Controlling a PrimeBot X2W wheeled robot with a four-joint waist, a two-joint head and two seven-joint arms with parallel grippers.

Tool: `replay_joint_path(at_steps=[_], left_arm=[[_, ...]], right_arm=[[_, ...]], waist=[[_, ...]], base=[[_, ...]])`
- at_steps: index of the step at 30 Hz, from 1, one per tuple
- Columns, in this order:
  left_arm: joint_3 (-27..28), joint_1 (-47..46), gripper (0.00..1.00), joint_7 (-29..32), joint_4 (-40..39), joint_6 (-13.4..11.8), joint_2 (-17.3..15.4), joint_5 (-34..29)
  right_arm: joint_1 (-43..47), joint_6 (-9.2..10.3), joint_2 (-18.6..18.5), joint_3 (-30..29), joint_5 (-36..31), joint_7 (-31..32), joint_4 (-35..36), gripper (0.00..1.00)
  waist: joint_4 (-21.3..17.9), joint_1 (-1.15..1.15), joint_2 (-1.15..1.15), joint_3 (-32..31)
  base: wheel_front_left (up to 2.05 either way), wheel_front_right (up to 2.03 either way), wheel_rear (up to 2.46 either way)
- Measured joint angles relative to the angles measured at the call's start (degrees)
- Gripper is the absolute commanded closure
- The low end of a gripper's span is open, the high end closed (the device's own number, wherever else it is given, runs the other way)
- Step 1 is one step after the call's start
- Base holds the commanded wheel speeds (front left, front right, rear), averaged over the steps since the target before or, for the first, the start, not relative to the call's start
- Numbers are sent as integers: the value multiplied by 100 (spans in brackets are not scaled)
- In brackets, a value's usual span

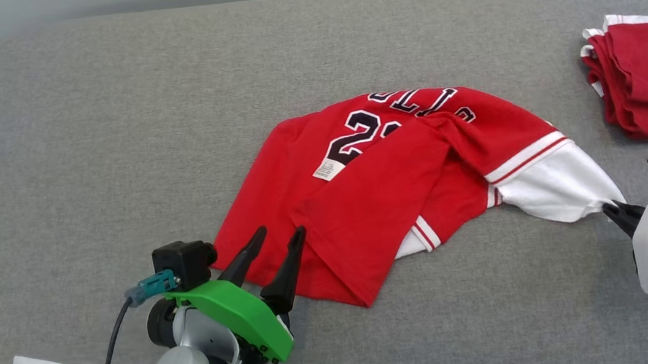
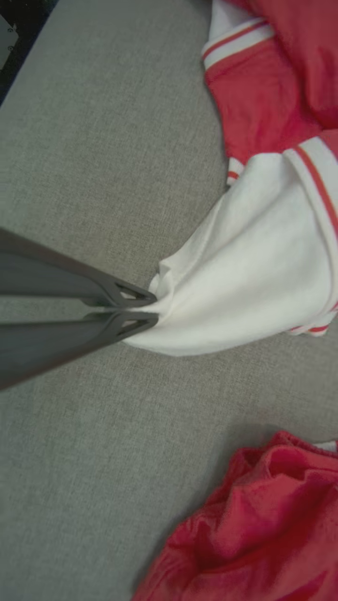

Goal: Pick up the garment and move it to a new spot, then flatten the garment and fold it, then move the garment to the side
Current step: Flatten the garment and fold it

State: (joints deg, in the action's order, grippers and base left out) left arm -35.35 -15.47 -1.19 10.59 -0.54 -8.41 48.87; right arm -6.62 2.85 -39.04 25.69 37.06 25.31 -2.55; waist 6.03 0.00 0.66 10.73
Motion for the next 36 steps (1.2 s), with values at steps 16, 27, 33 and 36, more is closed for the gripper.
replay_joint_path(at_steps=[16, 27, 33, 36], left_arm=[[164, -515, 0, 222, 1013, 215, -7, 94], [98, -861, 0, 286, 1451, 489, 51, 141], [75, -860, 0, 300, 1562, 564, 112, 342], [104, -861, 0, 298, 1630, 616, 202, 432]], right_arm=[[-13, -75, 437, 383, -889, -1540, -933, 100], [-252, -124, 633, 425, -940, -1984, -1427, 100], [-293, -136, 709, 454, -942, -2128, -1645, 100], [-355, -182, 747, 463, -942, -2174, -1742, 100]], waist=[[-610, 0, 0, 599], [-584, 0, 0, 627], [-561, 0, 0, 545], [-559, 0, 0, 534]], base=[[0, 0, 0], [0, 0, 0], [0, 0, 0], [0, 0, 0]])
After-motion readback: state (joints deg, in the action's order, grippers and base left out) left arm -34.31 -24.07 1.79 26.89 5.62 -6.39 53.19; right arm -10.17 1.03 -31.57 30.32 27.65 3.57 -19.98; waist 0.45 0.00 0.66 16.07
